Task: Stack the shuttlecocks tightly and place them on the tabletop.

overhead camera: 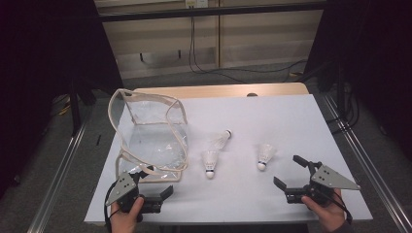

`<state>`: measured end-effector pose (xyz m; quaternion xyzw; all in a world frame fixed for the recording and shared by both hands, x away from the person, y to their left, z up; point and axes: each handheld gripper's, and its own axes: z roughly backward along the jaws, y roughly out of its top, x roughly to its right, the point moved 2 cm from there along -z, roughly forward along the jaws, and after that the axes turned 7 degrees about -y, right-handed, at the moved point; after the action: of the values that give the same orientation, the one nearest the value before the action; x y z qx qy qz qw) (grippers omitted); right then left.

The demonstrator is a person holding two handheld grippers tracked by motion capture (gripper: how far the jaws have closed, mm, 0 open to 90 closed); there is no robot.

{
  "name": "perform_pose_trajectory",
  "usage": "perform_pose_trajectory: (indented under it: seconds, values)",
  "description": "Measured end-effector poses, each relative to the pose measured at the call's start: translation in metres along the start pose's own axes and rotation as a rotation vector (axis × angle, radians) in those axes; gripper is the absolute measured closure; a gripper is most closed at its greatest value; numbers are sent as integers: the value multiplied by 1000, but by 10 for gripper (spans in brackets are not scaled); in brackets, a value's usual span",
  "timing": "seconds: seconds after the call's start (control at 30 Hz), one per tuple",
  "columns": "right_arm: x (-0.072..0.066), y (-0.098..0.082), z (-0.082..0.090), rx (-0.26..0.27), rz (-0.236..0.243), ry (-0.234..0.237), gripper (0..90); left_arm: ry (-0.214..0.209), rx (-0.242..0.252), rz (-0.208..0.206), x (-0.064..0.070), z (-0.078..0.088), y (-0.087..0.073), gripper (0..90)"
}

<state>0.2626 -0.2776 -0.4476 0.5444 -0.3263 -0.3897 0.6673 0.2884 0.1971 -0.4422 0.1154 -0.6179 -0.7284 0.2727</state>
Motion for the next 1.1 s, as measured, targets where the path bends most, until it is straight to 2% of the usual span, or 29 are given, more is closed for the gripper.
perform_pose_trajectory:
  seconds: [0.3,0.63,1.1]
  values:
    - [0,0,-1,-1,0,4,17,-16,-13,7,7,-7,0,1]
    - [-2,0,-2,-3,5,11,18,-62,-66,7,11,-13,-3,1]
    - [-2,0,-2,-5,7,10,18,-84,-70,29,17,-20,-4,1]
